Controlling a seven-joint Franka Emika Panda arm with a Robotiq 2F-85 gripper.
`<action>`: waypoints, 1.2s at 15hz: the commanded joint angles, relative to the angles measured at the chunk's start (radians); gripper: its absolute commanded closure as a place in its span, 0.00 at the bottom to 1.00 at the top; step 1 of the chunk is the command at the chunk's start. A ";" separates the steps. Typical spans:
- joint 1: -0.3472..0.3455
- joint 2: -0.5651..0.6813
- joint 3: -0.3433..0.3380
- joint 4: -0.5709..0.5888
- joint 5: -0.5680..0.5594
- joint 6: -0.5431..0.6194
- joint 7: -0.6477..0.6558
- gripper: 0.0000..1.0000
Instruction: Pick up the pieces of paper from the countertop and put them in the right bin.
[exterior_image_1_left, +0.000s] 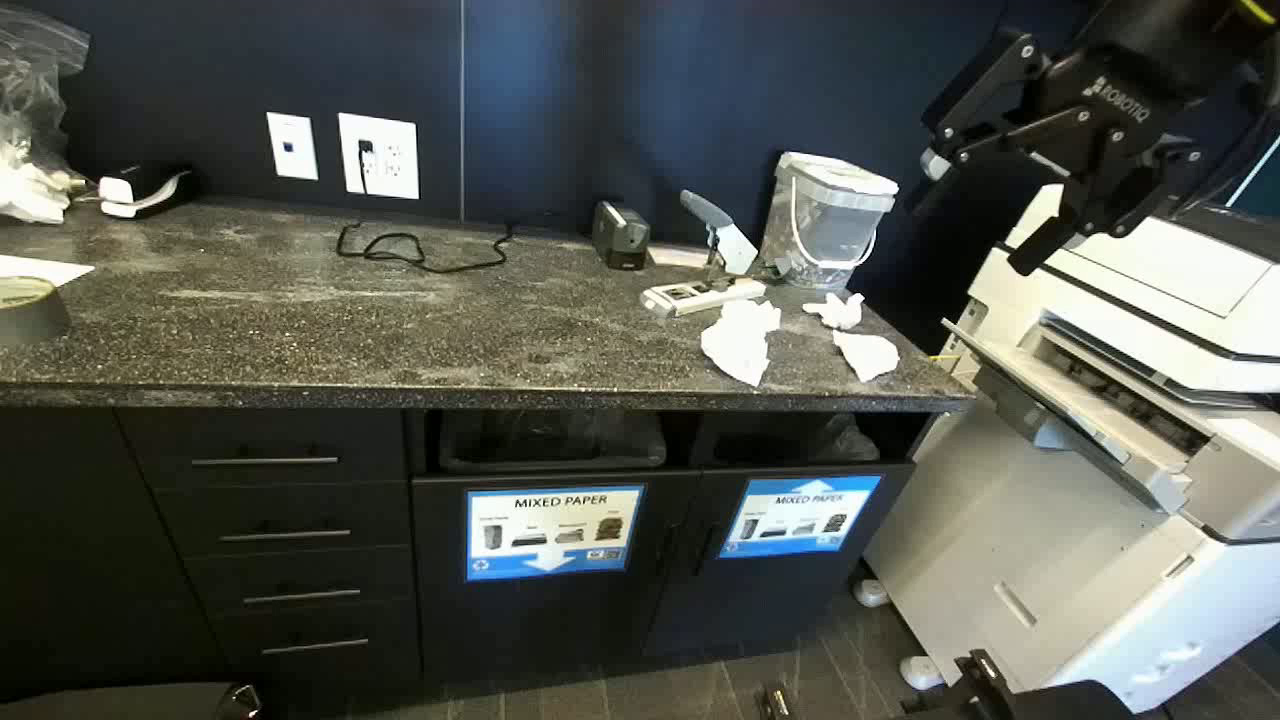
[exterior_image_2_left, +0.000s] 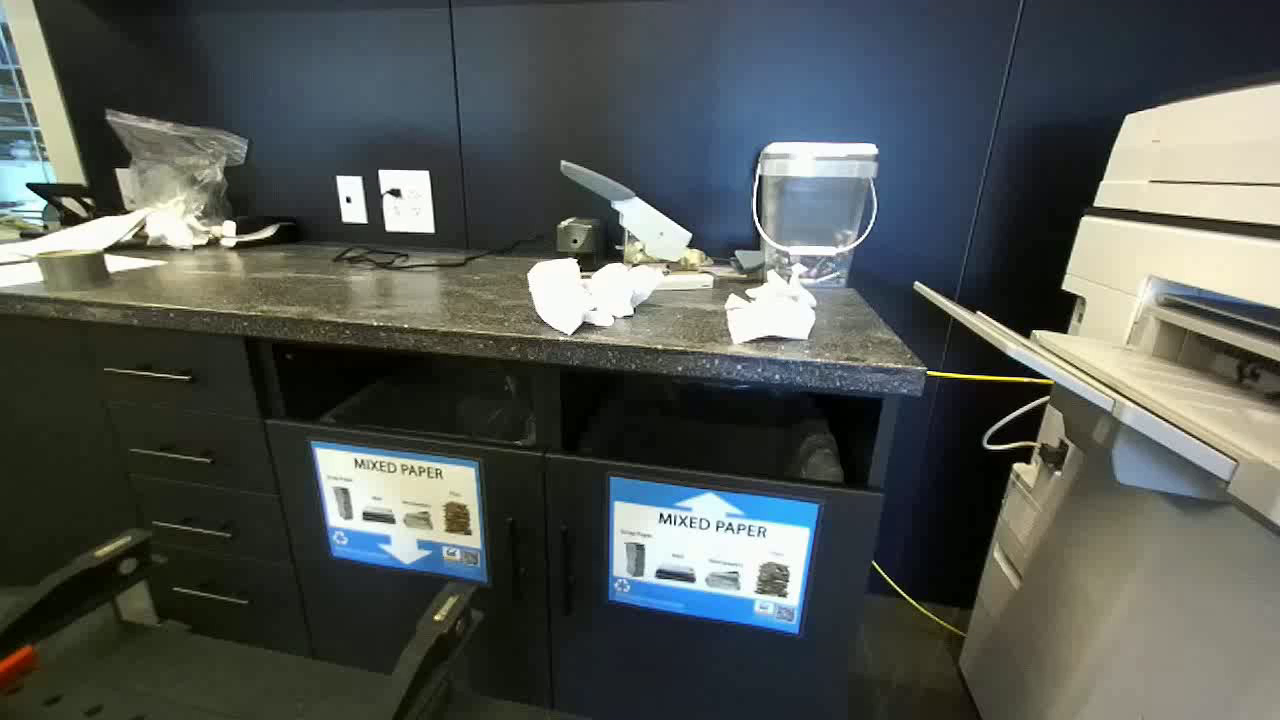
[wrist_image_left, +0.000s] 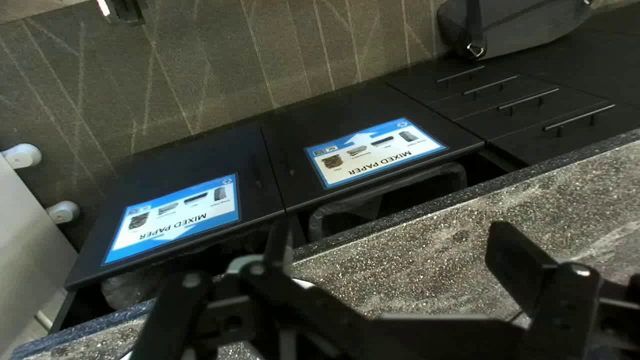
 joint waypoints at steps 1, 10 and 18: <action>-0.011 -0.001 0.008 0.003 0.008 -0.003 -0.007 0.00; -0.041 0.070 0.023 -0.028 -0.027 0.092 -0.008 0.00; -0.055 0.408 -0.015 -0.030 -0.124 0.453 -0.113 0.00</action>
